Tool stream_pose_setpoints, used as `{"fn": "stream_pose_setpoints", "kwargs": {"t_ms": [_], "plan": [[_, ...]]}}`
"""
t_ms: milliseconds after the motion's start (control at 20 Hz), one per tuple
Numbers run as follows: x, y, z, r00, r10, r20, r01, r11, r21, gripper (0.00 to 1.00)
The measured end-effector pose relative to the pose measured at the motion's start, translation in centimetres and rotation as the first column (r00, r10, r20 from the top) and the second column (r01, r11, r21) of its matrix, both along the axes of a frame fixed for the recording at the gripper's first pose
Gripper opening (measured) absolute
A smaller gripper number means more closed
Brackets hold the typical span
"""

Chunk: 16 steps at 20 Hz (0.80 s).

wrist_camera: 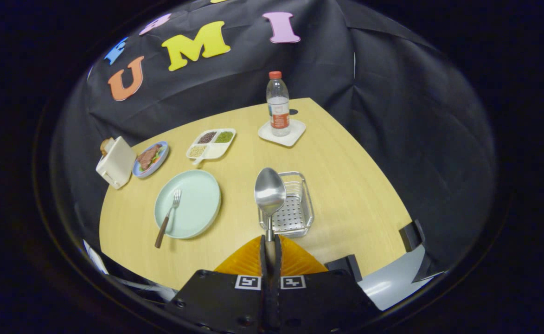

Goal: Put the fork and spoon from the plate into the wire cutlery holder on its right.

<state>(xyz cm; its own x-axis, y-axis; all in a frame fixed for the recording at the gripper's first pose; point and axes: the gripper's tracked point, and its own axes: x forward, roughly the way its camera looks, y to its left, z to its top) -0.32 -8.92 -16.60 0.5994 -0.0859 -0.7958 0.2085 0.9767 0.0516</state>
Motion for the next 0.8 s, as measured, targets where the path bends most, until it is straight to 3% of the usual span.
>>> {"fn": "stream_pose_setpoints", "kwargs": {"t_ms": [600,800], "plan": [[0.0,-1.6,-0.1,0.999,0.022,0.044,-0.023,0.999,0.029,0.02],[0.6,-1.9,2.1,0.991,0.022,0.130,-0.024,1.000,0.020,0.11]]}}
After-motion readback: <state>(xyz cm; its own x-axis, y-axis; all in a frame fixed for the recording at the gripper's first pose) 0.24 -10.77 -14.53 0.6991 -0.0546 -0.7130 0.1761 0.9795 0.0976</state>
